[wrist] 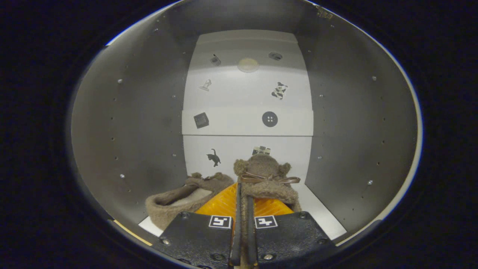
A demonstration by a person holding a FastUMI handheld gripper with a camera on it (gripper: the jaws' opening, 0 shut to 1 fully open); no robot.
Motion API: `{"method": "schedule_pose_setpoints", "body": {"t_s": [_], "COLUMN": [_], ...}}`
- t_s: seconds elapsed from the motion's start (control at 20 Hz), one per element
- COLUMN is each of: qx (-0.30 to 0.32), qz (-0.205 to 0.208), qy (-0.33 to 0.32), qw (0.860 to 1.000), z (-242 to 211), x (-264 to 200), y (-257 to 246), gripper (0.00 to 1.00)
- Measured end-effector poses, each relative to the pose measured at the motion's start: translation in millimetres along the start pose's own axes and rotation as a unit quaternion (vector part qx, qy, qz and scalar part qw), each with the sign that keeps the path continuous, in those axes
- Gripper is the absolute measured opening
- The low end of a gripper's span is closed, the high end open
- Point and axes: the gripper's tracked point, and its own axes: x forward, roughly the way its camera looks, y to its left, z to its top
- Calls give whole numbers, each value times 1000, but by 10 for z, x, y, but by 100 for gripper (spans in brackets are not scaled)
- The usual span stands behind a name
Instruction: Open the shoe cabinet door, grab the shoes and put them into the shoe cabinet, then close the shoe cabinet door.
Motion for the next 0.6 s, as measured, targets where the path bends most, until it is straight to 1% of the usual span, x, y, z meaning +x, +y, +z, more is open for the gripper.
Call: {"method": "schedule_pose_setpoints", "body": {"t_s": [0.1, 0.2, 0.35, 0.5, 0.6], "qx": [-9, -14, -8, 12, 15], "qz": [-11, -14, 3, 17, 17], "qy": [-3, 3, 9, 29, 42], "qw": [1000, 1000, 1000, 999, 999], "z": [23, -37, -54, -90, -125], "x": [88, 137, 119, -10, -101], "y": [-71, -100, -20, 85, 96], "gripper": [11, 15, 31, 48, 51]}}
